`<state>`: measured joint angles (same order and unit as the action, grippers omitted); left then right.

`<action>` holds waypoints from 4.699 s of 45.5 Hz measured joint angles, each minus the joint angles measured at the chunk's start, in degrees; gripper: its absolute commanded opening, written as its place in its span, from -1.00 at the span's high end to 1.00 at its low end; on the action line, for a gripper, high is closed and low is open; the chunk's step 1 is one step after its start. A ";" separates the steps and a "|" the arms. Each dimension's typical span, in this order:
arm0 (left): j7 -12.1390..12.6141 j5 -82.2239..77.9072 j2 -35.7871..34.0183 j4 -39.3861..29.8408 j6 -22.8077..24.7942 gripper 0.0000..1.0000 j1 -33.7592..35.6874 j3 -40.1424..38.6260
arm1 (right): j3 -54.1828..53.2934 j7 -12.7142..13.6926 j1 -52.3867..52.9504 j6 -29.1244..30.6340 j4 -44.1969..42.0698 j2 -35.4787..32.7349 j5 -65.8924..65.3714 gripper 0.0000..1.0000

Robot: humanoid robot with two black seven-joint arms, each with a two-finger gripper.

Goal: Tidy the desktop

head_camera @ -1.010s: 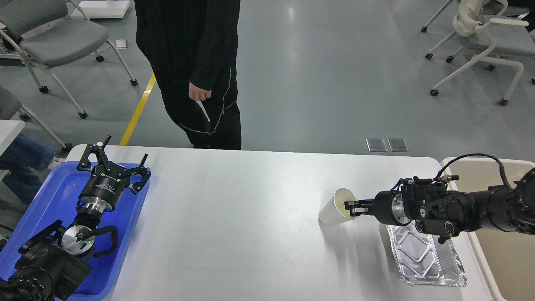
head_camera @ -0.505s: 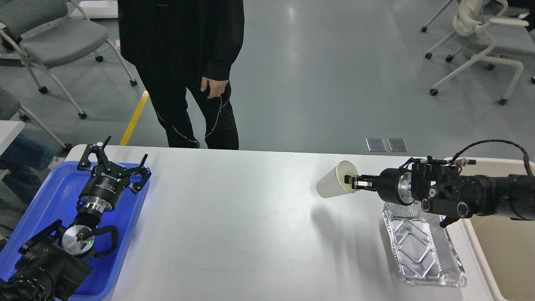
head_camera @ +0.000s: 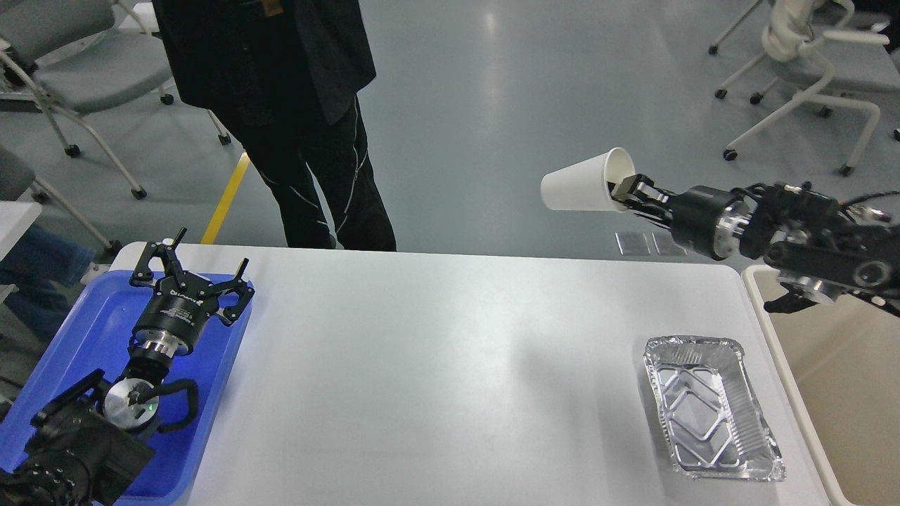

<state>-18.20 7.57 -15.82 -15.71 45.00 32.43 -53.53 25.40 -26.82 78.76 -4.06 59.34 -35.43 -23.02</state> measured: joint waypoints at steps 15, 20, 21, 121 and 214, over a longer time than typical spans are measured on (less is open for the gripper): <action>0.00 -0.01 0.00 -0.01 0.00 -1.00 0.00 0.00 | -5.32 0.56 -1.60 1.26 -3.79 -5.69 14.11 1.00; 0.00 -0.01 0.01 -0.02 0.00 -1.00 0.00 0.00 | -5.37 2.14 -2.97 0.73 -8.27 -6.31 20.64 1.00; 0.00 0.01 0.00 0.00 0.00 -1.00 0.00 0.00 | -5.29 2.78 -3.42 0.51 -9.76 -6.56 22.26 1.00; 0.00 -0.01 0.01 -0.01 0.00 -1.00 0.00 0.00 | -15.63 27.42 -39.32 -7.39 -48.78 8.53 31.77 -1.00; 0.00 -0.01 -0.03 0.01 0.00 -1.00 0.00 0.00 | -75.97 0.75 -44.67 7.33 -16.66 12.36 20.11 -1.00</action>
<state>-18.19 7.56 -15.86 -15.70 45.00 32.43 -53.53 -50.56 -26.08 34.10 3.27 42.68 -23.07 -2.90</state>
